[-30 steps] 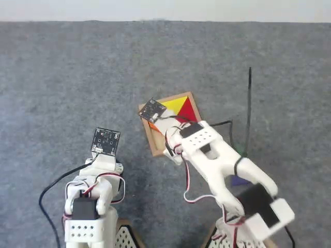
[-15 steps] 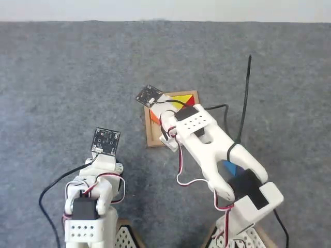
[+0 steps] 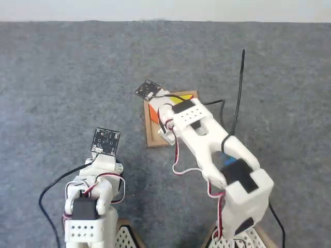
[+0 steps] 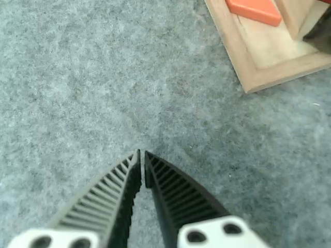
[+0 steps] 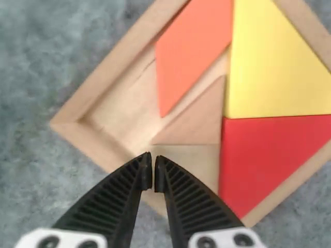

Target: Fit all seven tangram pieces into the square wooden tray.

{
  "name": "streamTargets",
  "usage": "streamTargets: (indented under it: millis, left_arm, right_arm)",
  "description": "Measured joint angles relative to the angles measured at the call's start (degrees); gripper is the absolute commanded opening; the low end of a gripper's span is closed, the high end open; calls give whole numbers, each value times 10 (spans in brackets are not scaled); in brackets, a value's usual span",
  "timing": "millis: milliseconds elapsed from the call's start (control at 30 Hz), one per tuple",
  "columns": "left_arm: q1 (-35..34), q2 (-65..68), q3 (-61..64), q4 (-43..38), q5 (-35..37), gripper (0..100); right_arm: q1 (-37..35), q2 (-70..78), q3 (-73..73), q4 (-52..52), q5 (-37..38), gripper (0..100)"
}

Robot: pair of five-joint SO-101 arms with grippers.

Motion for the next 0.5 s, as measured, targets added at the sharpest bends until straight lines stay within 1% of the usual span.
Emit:
streamTargets:
  millis: [267, 500]
  left_arm:
    - [0, 0, 0, 0, 0, 13]
    - [0, 0, 0, 0, 0, 13]
  right_arm:
    - [24, 38, -57, 0, 0, 37]
    - [21, 40, -97, 0, 0, 39]
